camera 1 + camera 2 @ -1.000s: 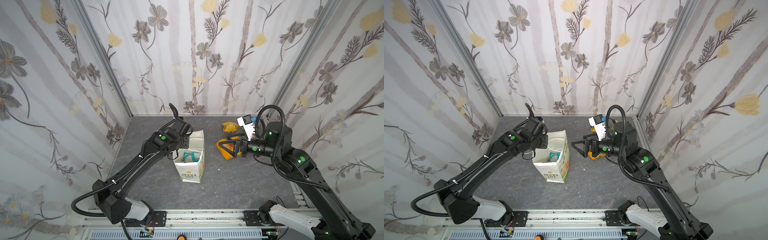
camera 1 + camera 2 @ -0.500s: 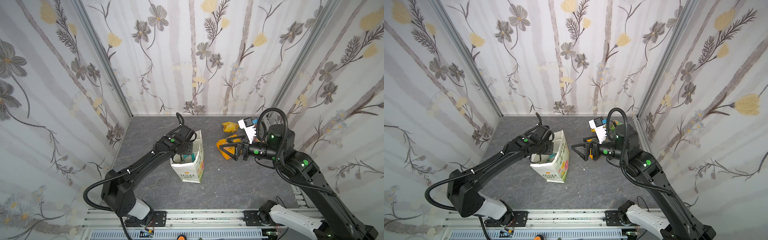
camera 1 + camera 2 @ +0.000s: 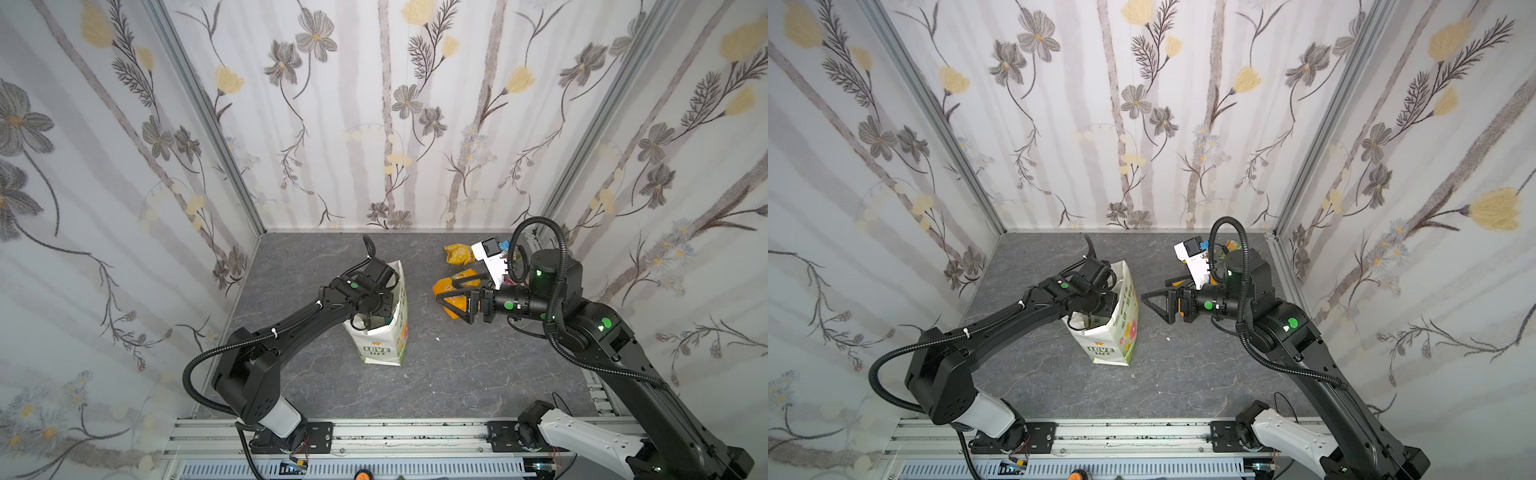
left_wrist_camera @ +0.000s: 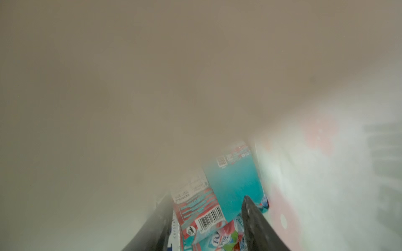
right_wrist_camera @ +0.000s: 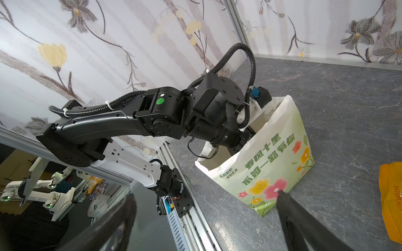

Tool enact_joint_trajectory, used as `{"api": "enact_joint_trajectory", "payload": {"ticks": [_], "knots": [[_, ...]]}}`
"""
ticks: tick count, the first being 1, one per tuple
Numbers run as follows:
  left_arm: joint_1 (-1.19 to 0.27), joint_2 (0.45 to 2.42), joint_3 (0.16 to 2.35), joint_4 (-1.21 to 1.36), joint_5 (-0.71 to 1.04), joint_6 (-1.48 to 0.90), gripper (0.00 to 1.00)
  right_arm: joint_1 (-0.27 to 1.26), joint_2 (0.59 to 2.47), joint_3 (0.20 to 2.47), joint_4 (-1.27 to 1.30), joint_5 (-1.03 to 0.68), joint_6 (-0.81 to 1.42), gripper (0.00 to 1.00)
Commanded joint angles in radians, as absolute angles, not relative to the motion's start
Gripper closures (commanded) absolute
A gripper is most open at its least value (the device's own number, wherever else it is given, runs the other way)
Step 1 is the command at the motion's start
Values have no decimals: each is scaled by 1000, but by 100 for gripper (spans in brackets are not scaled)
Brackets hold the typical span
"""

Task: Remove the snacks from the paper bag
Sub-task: 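Reach the left gripper deeper into the bag and grasp the teal Mint Blossom pack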

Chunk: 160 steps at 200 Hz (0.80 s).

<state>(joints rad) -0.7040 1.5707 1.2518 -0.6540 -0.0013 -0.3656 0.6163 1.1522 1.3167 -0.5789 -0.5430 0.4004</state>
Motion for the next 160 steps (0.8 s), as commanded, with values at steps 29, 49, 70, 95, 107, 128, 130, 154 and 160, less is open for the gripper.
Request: {"api": "enact_joint_trajectory", "payload": {"ticks": [29,49,70,95,107,128,130,154,160], "knots": [[-753,1540,1343,-749,5,-364,43,617,1161,1316,-559,-548,390,1],[-779,1535,1374,-775,3,-369,43,617,1155,1315,-560,-543,385,1],[-800,1539,1379,-804,-15,-383,43,618,1155,1309,-558,-540,385,1],[-818,1524,1365,-837,-69,-394,44,618,1155,1302,-557,-543,385,1],[-834,1505,1369,-845,-63,-389,44,618,1155,1298,-553,-539,384,1],[-870,1463,1392,-851,-97,-380,44,618,1161,1296,-548,-542,385,1],[-871,1460,1394,-850,-99,-380,44,618,1161,1296,-547,-543,385,1],[-876,1425,1407,-858,-150,-369,45,617,1165,1296,-544,-546,388,1],[-876,1424,1414,-870,-163,-364,46,618,1165,1296,-546,-546,388,1]]}}
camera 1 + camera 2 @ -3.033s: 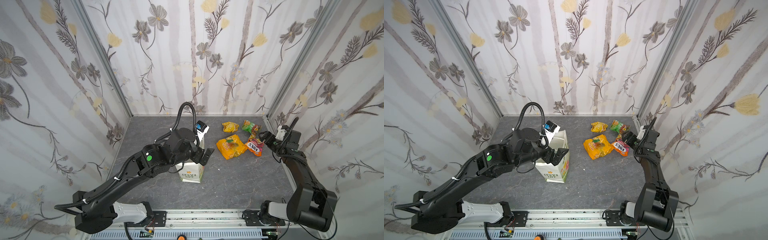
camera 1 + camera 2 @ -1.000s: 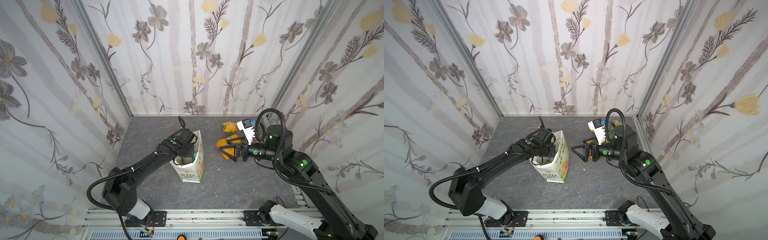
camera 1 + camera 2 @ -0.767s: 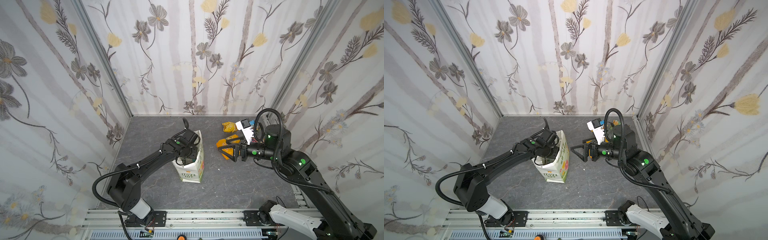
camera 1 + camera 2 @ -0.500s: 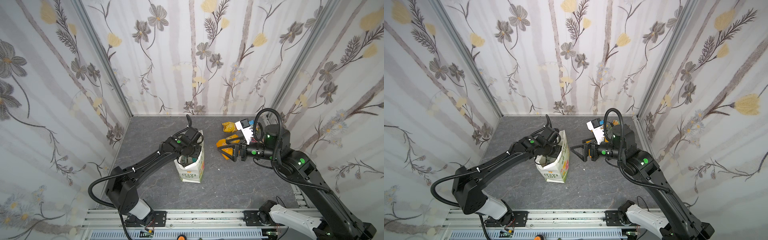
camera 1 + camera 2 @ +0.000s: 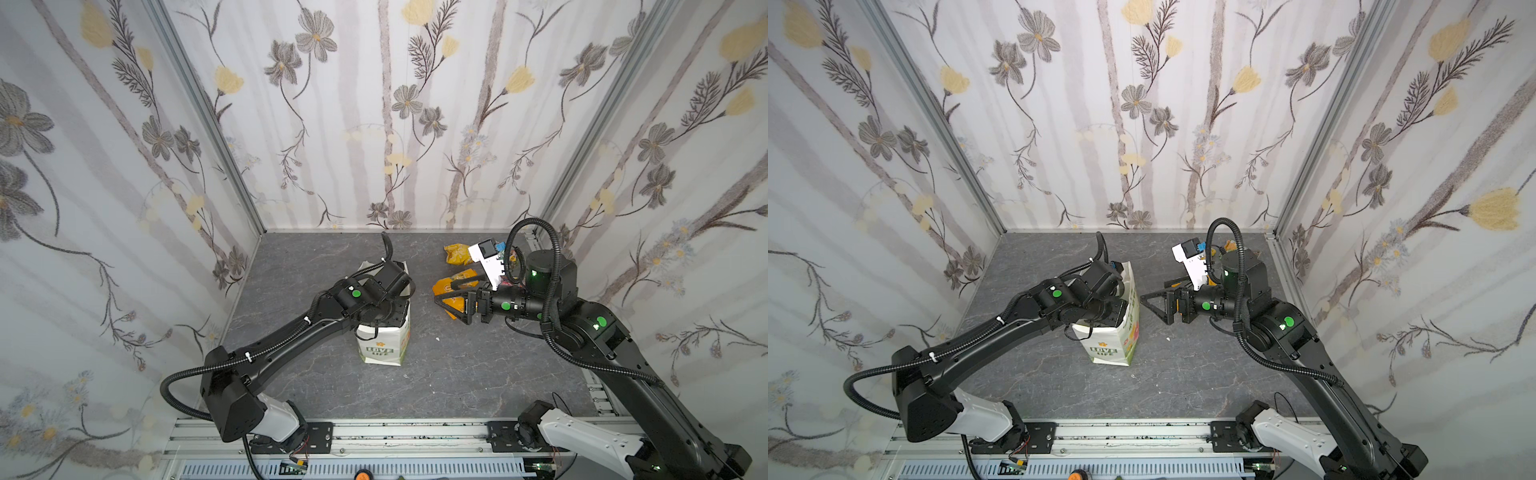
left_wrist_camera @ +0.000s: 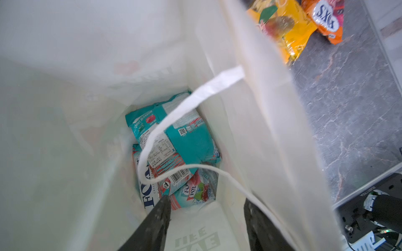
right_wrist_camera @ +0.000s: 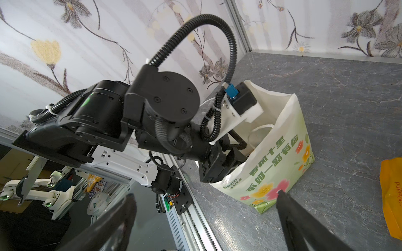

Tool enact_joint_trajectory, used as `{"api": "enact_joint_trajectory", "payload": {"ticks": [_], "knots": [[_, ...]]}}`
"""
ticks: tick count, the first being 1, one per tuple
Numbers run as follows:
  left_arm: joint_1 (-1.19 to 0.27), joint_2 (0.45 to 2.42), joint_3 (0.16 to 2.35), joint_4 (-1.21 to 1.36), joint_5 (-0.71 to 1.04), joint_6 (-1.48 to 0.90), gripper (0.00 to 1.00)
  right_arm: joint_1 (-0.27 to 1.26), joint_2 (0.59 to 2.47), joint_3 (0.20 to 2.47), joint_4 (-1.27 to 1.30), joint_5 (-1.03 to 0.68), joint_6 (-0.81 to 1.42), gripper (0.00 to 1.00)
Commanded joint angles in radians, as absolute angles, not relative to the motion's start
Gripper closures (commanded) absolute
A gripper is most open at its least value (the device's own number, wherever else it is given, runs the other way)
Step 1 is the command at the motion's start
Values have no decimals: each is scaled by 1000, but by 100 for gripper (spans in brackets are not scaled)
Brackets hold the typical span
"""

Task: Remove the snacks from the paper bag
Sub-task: 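Reach the left gripper deeper into the bag and grasp the teal Mint Blossom pack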

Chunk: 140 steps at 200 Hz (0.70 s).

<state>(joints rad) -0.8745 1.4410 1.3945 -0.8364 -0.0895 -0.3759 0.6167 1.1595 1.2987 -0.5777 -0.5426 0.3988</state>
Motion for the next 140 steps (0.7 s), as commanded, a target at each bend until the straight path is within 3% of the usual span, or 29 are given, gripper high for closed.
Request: {"api": "enact_joint_trajectory", "payload": {"ticks": [1,54,101,140], "knots": [[-876,1424,1415,-871,-164,-364,46,617,1165,1296,-545,-546,388,1],[-850,1497,1417,-938,-155,-417,54,618,1152,1293,-550,-535,391,1],[-811,1572,1383,-942,-128,-435,53,617,1148,1287,-551,-533,392,1],[-780,1583,1327,-832,-62,-424,37,617,1148,1279,-564,-526,386,1]]}}
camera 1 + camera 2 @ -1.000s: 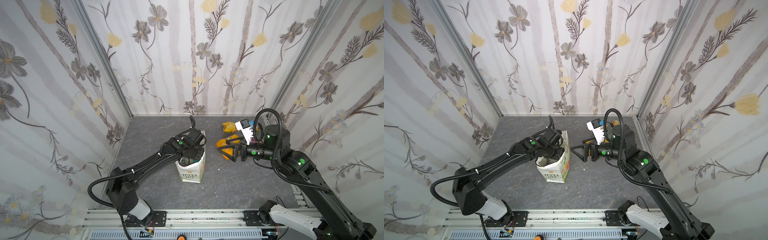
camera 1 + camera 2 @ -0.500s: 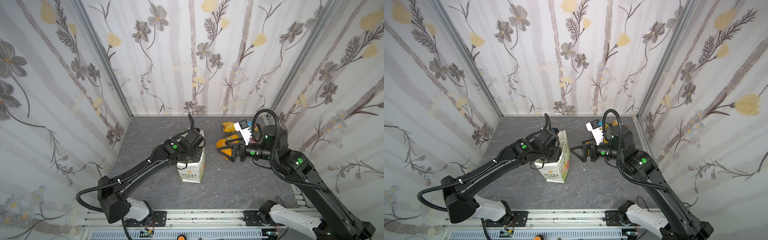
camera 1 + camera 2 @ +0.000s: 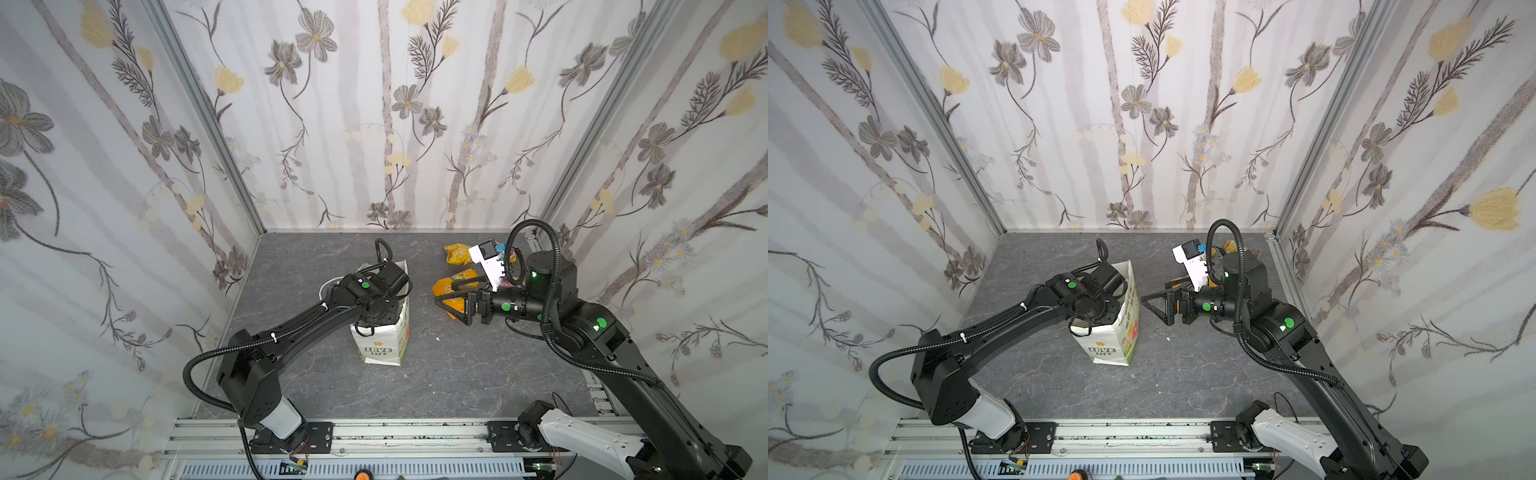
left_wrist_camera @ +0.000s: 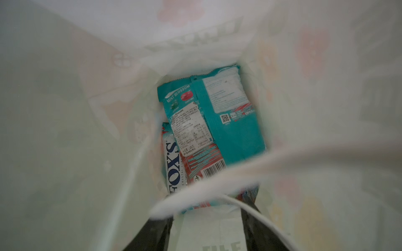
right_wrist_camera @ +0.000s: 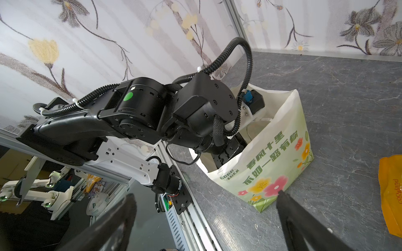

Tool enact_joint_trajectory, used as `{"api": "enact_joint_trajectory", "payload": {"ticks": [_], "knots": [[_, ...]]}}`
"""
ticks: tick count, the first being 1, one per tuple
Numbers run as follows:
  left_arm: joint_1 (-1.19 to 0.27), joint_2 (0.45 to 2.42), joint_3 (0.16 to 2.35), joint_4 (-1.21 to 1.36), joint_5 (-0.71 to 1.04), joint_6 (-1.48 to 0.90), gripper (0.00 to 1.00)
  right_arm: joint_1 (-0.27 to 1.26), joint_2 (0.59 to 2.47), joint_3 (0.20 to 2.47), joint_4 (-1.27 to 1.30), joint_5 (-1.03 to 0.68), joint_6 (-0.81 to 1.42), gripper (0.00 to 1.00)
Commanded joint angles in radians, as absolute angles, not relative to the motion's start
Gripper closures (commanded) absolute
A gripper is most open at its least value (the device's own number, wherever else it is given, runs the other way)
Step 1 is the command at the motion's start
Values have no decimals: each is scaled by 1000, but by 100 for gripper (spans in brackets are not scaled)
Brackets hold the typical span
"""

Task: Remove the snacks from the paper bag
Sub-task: 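Reach the left gripper deeper into the bag and grasp the teal Mint Blossom pack, then lift the teal pack from the bag with the left gripper while the right approaches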

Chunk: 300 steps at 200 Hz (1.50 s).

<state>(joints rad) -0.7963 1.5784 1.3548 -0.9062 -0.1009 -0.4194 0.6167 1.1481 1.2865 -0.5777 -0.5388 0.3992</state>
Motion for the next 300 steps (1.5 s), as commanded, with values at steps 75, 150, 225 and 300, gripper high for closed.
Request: {"api": "enact_joint_trajectory", "payload": {"ticks": [75,150,225,300], "knots": [[-761,1675,1241,-686,-51,-376,7,618,1149,1266,-566,-523,380,1],[-761,1746,1099,-542,8,-438,6,617,1154,1256,-569,-521,380,1],[-761,1742,1062,-515,19,-463,62,617,1169,1240,-591,-461,380,1],[-761,1646,1094,-565,8,-463,100,637,1199,1174,-505,-401,455,1]]}}
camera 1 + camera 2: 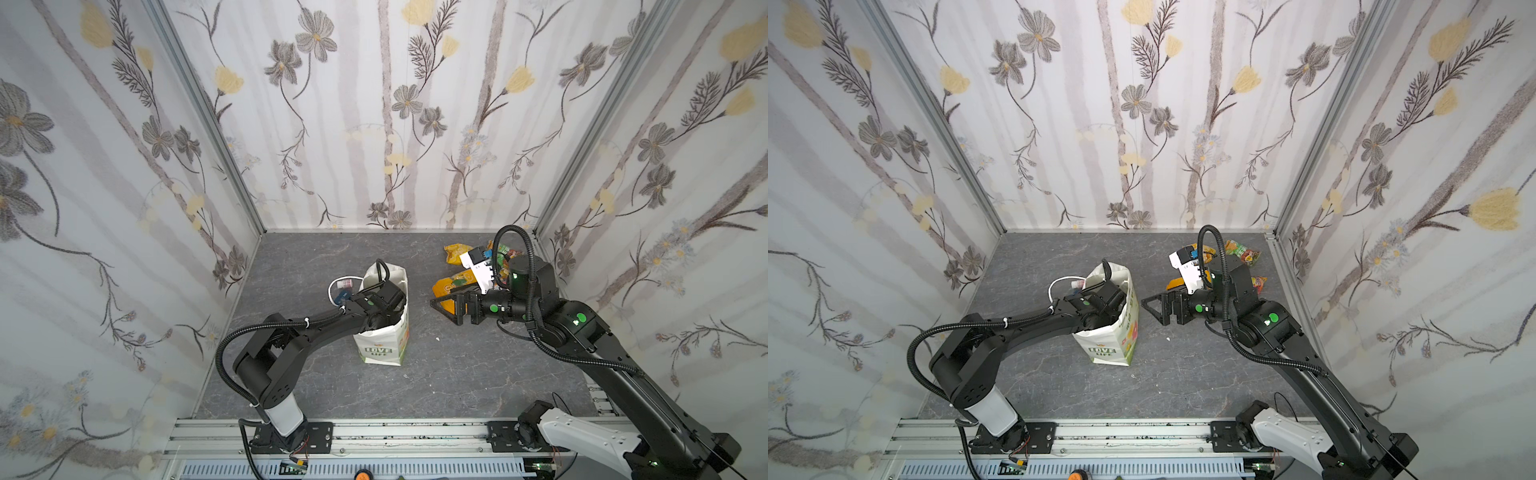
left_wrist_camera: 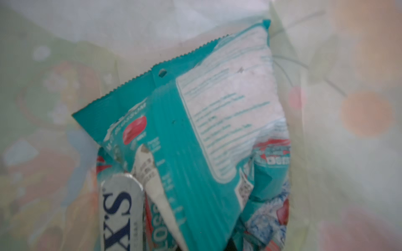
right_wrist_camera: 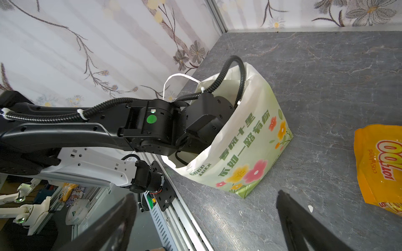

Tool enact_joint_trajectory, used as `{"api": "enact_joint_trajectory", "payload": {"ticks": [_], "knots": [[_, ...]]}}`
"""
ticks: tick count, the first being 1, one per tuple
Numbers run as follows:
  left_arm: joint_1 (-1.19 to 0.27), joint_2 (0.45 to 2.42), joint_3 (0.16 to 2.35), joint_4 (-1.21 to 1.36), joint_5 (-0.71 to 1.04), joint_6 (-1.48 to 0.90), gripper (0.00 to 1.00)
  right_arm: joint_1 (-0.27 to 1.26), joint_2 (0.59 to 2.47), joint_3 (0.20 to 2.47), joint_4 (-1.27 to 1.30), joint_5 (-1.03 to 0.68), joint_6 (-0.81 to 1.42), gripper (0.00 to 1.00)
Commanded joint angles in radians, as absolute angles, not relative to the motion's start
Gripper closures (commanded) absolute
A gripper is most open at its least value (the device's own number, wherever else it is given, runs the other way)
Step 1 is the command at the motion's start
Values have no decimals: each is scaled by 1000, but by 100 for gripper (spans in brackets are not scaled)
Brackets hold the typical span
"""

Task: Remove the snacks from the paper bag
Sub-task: 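Lift the teal pack from the bag with the left gripper while the right approaches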

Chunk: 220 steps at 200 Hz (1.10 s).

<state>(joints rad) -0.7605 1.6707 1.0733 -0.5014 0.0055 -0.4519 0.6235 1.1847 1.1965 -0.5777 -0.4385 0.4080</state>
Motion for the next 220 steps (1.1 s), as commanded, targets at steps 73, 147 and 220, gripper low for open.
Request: {"api": "enact_joint_trajectory", "payload": {"ticks": [73,147,220], "knots": [[-762,1552,1180,-677,-54,-442,100,693,1273,1135,-374,-377,529,1],[-761,1474,1295,-791,-118,-417,100,705,1299,1132,-360,-328,537,1],[-761,1437,1420,-875,-162,-400,100,705,1287,1129,-367,-318,537,1]]}}
